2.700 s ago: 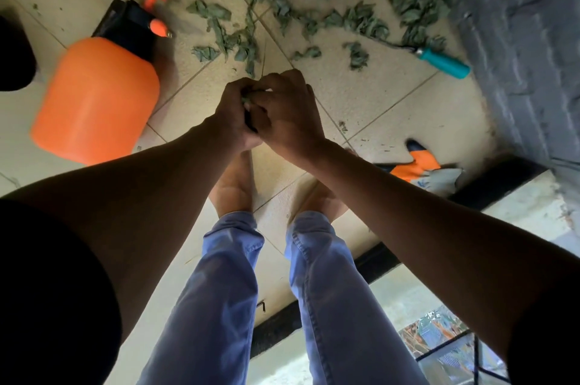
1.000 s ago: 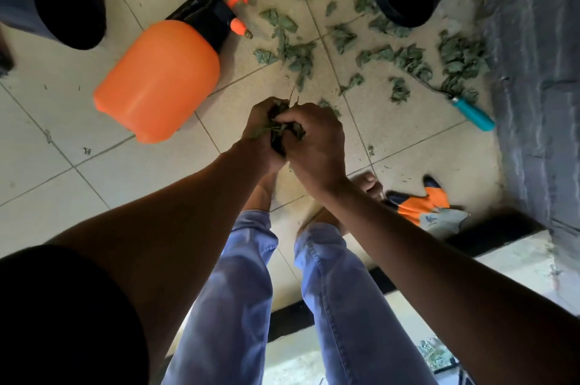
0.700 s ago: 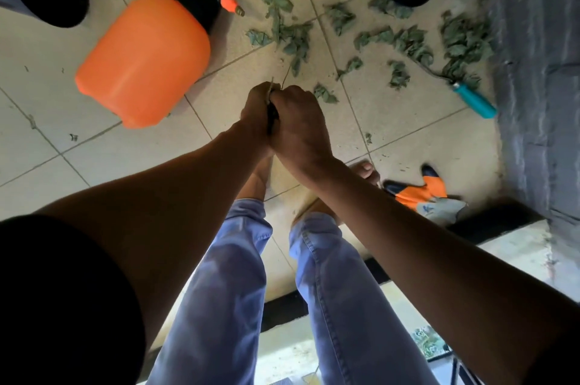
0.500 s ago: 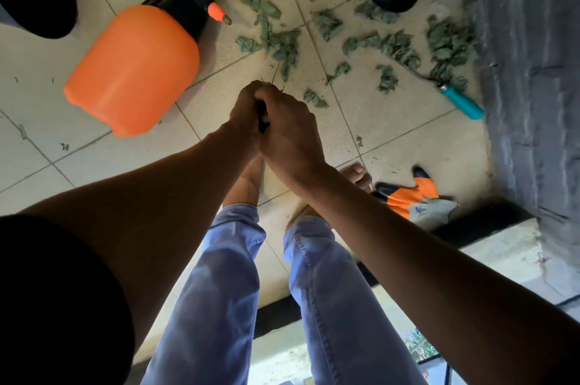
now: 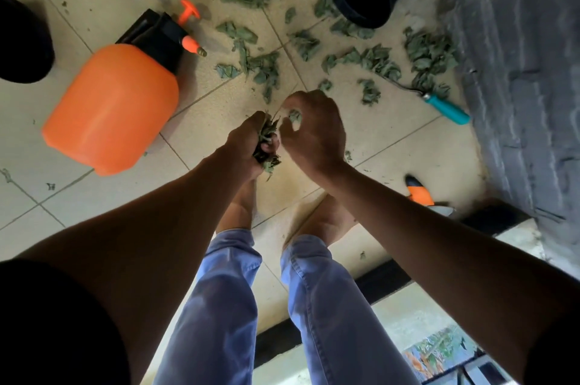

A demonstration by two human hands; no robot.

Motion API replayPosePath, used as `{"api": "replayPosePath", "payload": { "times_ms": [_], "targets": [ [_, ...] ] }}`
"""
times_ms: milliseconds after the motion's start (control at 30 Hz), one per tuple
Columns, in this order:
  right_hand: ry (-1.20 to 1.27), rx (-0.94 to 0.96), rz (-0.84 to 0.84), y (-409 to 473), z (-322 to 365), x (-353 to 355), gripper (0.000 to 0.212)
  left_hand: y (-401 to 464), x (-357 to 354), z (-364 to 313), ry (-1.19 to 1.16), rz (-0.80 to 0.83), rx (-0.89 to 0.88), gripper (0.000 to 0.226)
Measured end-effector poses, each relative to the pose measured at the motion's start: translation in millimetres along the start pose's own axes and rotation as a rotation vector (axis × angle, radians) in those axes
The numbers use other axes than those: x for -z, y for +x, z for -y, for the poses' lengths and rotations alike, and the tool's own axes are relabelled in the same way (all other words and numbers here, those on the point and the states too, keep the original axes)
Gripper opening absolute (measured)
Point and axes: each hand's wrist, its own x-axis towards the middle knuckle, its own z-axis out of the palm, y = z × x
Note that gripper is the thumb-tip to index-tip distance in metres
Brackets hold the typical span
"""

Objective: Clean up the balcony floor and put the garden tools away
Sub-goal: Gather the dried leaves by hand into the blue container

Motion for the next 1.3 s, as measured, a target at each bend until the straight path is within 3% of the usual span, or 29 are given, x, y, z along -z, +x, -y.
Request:
{"api": "replayPosePath", "payload": {
  "times_ms": [167,300,367,433,600,800,967,1100,1233,1300],
  "targets": [
    [-0.412,-0.088,0.174,46.2,-64.1,-0.4,0.125,6.7,-4.0,-1.5,0.041,-0.063,-0.012,0.021],
    [-0.515,-0.053,0.265,72.8,-92.1,3.8,0.149,9.2,-3.6,1.2,0.041,-0.066,0.002,0.02],
    [-0.552,-0.011,0.285,73.7,-92.9,2.8,0.143,9.5,-4.9,2.1,0.042,-0.057,0.01,0.021],
    [-0.565,0.057,0.27,68.5,-87.7,0.3,0.123,9.7,-4.7,3.8,0.045,-0.055,0.025,0.022],
    [-0.536,0.395,0.143,48.0,-74.7,-21.2,0.046,5.0,-4.6,6.3,0.044,-0.054,0.043,0.02],
    [-0.384,0.429,0.216,37.7,-72.1,-33.2,0.022,4.7,8.8,5.3,0.048,-0.048,0.06,0.024],
    [-0.265,0.29,0.222,39.8,-70.7,-33.6,0.022,0.5,21.9,6.8,0.03,-0.067,0.075,0.021],
    [-0.044,0.033,0.237,43.7,-68.1,-30.8,0.017,-9.7,27.3,9.1,0.014,-0.076,0.057,0.02],
    [0.382,-0.354,0.37,32.8,-41.2,-3.0,0.022,-29.5,31.9,6.2,0.016,-0.087,0.064,0.021],
    [0.639,-0.437,0.412,18.2,-12.3,23.9,0.025,-48.8,29.4,2.3,-0.022,-0.085,0.068,0.025]
  ]
}}
